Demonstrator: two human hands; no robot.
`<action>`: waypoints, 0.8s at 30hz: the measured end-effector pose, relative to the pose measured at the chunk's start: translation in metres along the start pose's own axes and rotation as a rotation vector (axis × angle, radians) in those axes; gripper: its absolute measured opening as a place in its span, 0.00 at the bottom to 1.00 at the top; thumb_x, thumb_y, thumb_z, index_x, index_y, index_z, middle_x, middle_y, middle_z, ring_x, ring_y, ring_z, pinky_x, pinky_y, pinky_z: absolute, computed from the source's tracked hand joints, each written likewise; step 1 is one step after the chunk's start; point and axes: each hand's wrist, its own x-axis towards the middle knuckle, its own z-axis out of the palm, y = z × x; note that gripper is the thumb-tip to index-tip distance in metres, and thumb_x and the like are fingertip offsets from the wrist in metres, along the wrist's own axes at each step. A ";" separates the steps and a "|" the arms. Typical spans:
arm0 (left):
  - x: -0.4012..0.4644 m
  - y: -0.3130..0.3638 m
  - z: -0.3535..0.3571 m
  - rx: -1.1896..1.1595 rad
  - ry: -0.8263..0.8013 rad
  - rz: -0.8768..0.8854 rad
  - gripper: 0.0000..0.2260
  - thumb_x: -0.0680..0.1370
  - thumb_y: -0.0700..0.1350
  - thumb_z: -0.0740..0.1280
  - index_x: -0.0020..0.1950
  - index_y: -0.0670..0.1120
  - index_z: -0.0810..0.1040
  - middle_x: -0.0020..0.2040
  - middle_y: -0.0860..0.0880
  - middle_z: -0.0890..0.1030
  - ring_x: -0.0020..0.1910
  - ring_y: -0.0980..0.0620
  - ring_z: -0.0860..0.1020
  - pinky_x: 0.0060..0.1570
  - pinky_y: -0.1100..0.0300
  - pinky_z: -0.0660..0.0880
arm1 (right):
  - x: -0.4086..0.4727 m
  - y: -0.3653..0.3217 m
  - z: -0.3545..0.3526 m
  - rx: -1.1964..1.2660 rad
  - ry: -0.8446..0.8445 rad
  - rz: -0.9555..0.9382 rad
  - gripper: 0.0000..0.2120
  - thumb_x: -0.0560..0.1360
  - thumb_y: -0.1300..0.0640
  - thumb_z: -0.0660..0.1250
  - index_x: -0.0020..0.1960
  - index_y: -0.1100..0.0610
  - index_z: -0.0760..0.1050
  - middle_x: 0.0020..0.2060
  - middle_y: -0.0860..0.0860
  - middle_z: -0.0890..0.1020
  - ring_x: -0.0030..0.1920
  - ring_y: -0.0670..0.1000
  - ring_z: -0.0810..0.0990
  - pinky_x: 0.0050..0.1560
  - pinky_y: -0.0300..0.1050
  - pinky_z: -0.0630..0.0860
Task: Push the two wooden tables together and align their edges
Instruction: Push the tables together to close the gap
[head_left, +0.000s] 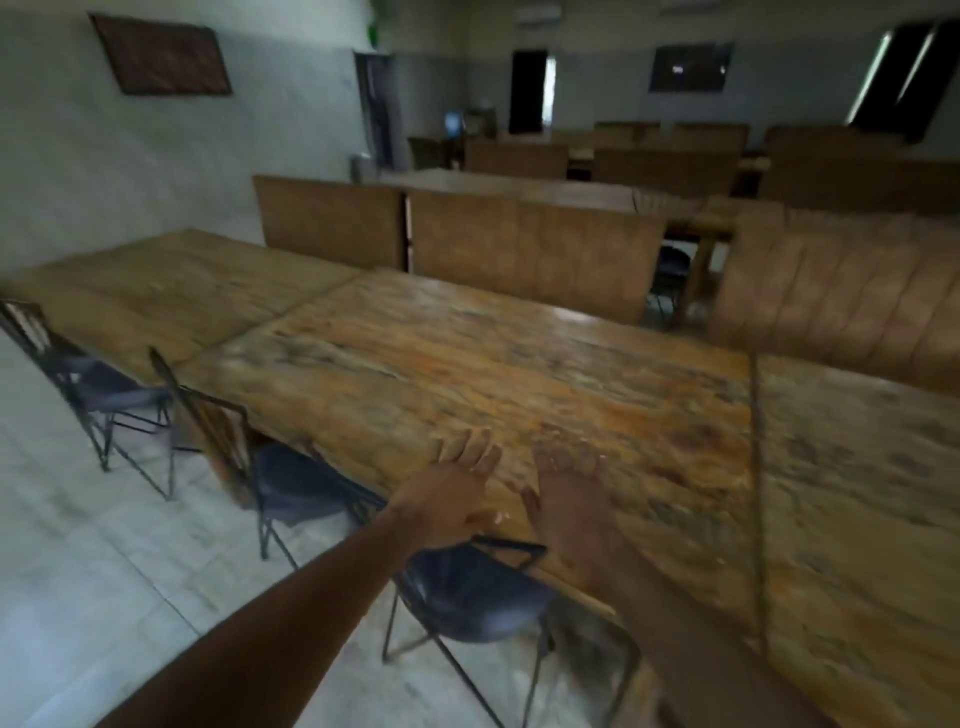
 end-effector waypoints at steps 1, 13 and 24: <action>-0.016 -0.029 -0.008 0.007 0.004 -0.019 0.39 0.80 0.63 0.58 0.81 0.44 0.46 0.83 0.41 0.45 0.81 0.38 0.45 0.76 0.36 0.49 | 0.008 -0.031 -0.006 0.000 0.010 -0.022 0.32 0.83 0.43 0.52 0.81 0.52 0.46 0.81 0.54 0.51 0.80 0.65 0.47 0.76 0.67 0.47; -0.214 -0.358 -0.075 0.043 0.102 -0.390 0.40 0.78 0.60 0.64 0.81 0.46 0.46 0.83 0.42 0.44 0.81 0.41 0.44 0.76 0.37 0.49 | 0.114 -0.406 -0.043 0.038 0.057 -0.340 0.34 0.81 0.42 0.56 0.81 0.55 0.50 0.81 0.56 0.53 0.78 0.64 0.54 0.73 0.64 0.58; -0.242 -0.641 -0.021 0.066 0.057 -0.532 0.42 0.78 0.61 0.65 0.81 0.49 0.43 0.82 0.43 0.41 0.81 0.40 0.43 0.76 0.37 0.48 | 0.308 -0.642 0.019 0.173 0.114 -0.456 0.33 0.81 0.43 0.58 0.80 0.56 0.53 0.82 0.55 0.48 0.80 0.61 0.52 0.76 0.61 0.56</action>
